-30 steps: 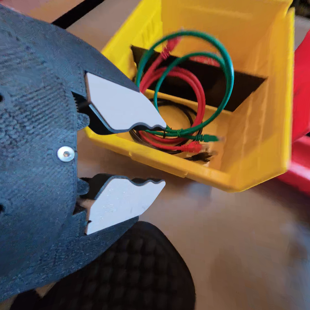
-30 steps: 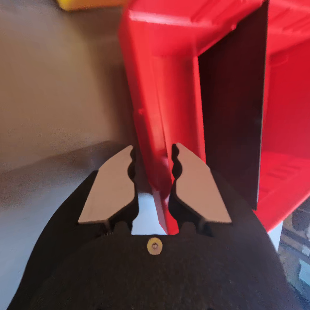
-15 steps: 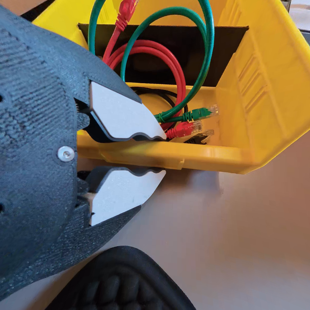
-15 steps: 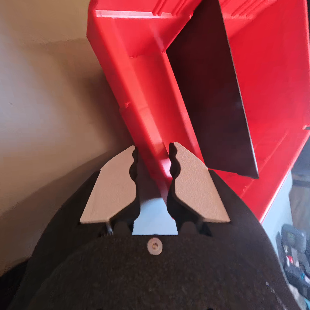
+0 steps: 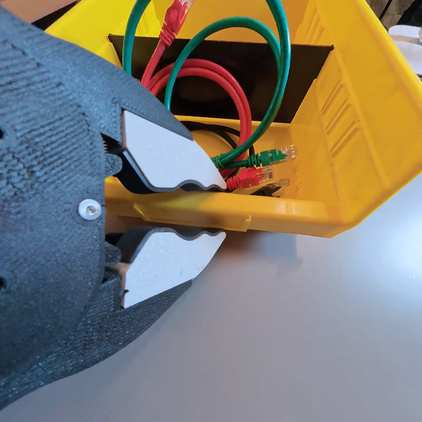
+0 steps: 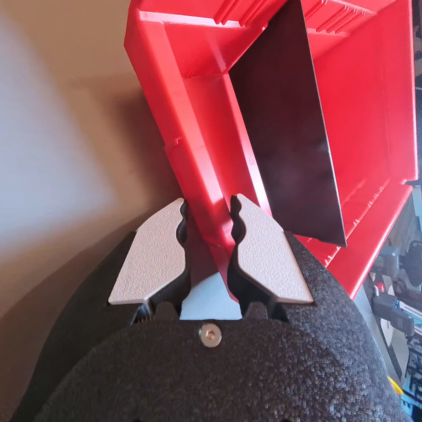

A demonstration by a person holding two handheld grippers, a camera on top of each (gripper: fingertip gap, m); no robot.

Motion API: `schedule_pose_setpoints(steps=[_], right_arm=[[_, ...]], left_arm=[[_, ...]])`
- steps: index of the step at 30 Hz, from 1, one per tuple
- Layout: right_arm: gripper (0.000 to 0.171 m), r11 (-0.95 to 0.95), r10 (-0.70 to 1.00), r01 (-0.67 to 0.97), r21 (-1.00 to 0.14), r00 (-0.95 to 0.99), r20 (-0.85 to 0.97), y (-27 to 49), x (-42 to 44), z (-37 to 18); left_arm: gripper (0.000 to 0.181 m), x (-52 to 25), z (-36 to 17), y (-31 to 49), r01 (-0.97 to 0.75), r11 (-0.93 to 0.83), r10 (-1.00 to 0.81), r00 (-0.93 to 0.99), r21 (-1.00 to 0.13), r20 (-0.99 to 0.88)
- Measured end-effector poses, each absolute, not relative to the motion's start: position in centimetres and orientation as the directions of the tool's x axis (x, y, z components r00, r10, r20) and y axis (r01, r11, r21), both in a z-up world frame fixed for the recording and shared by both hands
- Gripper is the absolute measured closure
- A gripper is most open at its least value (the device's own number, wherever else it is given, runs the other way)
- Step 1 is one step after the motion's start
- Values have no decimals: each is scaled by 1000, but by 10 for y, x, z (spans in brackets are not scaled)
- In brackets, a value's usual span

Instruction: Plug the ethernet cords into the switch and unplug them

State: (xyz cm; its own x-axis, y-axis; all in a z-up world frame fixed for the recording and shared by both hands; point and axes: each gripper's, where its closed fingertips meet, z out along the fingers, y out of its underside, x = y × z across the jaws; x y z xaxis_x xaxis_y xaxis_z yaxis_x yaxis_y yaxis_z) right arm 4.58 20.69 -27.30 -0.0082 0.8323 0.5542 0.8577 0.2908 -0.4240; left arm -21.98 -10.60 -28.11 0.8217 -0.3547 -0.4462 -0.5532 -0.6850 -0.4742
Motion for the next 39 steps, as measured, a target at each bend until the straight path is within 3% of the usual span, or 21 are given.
schedule_pose_setpoints(steps=[3, 6, 11, 15, 19, 23, 30, 35, 39], right_arm=[[130, 267, 831, 847, -460, 40, 555, 218, 37, -266], [129, 258, 869, 739, -623, 104, 484, 199, 22, -240], [130, 210, 942, 494, -844, 128, 309, 153, 0, -192], [133, 141, 980, 316, -938, 87, 177, 112, -14, -171], [138, 164, 984, 228, -960, 38, 177, 91, -19, -180], [138, 170, 984, 204, -964, 9, 176, 84, -20, -189], [139, 65, 995, 142, -988, 60, 74, 89, -16, -186], [139, 28, 998, 152, -988, 46, 36, 90, -16, -193], [139, -12, 1000, 161, -987, 24, -8, 91, -18, -197]], left_arm=[[145, -238, -280, -98, -489, -707, -279, 856, -510, -435], [142, -236, -266, -98, -421, -684, -203, 894, -595, -399], [149, -234, -185, -96, -258, -504, -39, 960, -824, -276], [153, -278, -123, -95, -147, -442, 135, 964, -885, -228], [154, -327, -100, -77, -19, -458, 228, 964, -889, -138], [150, -370, -116, -48, 41, -611, 235, 963, -790, -132], [142, -414, -187, -9, 72, -856, 167, 976, -512, -141], [132, -431, -244, -3, 67, -956, 107, 986, -284, -127], [118, -434, -270, 0, 48, -983, 61, 996, -177, -65]])
